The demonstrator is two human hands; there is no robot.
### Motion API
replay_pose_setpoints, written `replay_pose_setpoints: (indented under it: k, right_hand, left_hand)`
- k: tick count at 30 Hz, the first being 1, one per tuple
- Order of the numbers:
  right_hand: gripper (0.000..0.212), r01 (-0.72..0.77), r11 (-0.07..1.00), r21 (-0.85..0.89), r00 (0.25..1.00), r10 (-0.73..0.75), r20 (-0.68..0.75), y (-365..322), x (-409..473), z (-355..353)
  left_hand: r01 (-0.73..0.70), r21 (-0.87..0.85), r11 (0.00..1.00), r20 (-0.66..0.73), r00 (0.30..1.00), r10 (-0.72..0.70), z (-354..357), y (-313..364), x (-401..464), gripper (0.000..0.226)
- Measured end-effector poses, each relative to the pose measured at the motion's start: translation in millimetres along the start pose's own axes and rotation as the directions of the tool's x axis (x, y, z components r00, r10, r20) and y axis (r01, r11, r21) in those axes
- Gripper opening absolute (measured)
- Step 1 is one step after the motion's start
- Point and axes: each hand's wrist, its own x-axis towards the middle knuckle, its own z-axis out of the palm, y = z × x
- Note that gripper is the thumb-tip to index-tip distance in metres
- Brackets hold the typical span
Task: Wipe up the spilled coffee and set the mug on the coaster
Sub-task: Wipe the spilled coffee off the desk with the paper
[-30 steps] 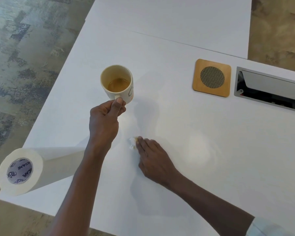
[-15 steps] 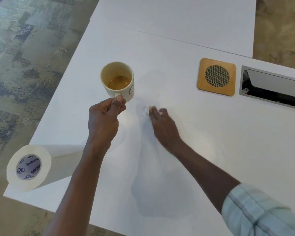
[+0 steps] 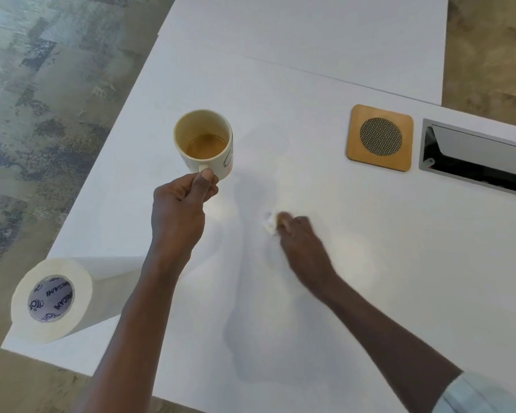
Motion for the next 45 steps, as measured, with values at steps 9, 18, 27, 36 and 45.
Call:
replay_pose_setpoints:
  k: [9,18,27,36,45]
  right_hand:
    - [0.02,-0.184,0.946,0.267,0.976,0.208,-0.064,-3.4,121.4,-17.5]
    - [0.034,0.034,0.924,0.381,0.956,-0.141,0.257,-81.4,71.6,14.2]
    - [0.02,-0.205,0.963,0.175,0.973,0.22,-0.075,41.5,31.2,-16.3]
    - [0.023,-0.346,0.745,0.57,0.935,0.322,0.147,4.1,-37.2,-8.4]
    - [0.053,-0.107,-0.641,0.76,0.787,0.412,0.458,-18.5,1.8,-89.5]
  left_hand:
    - [-0.024,0.003,1.0,0.018,1.0,0.024,6.0,1.4,-2.1,0.026]
    - [-0.033,0.027,0.999,0.001,0.999,0.033,4.9,2.1,-6.2,0.025]
    - [-0.028,0.048,0.998,0.03,0.999,0.027,9.2,12.7,-27.3,0.027]
    - [-0.01,0.056,0.998,0.054,0.998,0.007,23.7,28.3,-62.2,0.032]
    - [-0.057,0.14,0.989,0.11,0.993,0.041,45.7,55.4,-105.2,0.032]
